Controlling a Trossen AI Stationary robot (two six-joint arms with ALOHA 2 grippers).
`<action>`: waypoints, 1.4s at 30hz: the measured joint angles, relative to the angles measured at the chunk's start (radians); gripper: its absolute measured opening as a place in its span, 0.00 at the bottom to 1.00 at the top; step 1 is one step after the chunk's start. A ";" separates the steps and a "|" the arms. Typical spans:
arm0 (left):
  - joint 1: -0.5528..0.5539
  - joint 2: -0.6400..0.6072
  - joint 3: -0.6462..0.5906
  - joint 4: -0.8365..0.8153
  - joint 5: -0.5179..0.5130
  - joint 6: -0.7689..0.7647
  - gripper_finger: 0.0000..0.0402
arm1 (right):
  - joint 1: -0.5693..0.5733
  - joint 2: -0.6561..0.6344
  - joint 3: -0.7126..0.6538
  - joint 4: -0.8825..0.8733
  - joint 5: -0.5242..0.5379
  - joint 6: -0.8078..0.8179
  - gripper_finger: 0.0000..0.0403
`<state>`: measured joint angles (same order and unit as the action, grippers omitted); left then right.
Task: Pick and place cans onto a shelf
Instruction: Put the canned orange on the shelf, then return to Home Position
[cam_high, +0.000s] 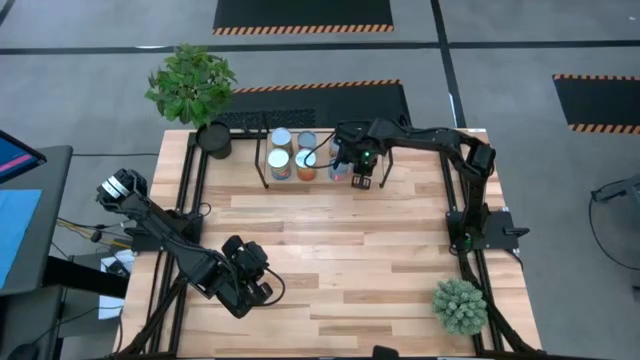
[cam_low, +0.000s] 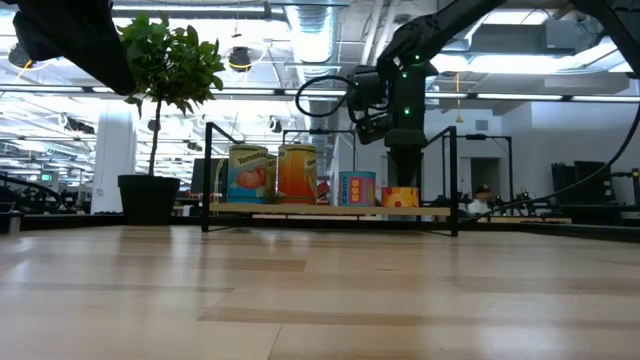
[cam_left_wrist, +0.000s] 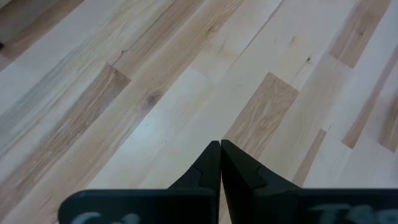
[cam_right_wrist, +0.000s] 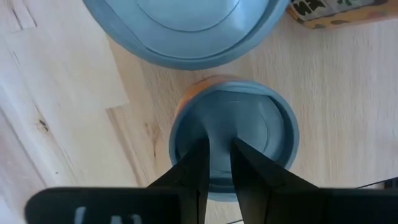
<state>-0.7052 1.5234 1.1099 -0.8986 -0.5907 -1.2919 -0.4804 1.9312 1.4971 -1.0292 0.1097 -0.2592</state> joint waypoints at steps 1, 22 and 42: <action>0.000 0.000 0.000 0.000 0.000 0.000 0.00 | 0.000 0.000 0.000 0.000 0.000 0.000 0.23; 0.000 0.000 0.000 0.000 0.006 -0.006 0.00 | 0.008 0.008 0.024 -0.050 0.052 0.058 0.23; 0.000 0.000 0.000 0.000 0.005 0.012 0.00 | 0.093 0.007 0.354 -0.413 0.064 0.195 0.23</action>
<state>-0.7052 1.5234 1.1099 -0.8989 -0.5858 -1.2798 -0.3879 1.9379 1.8511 -1.4420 0.1733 -0.0643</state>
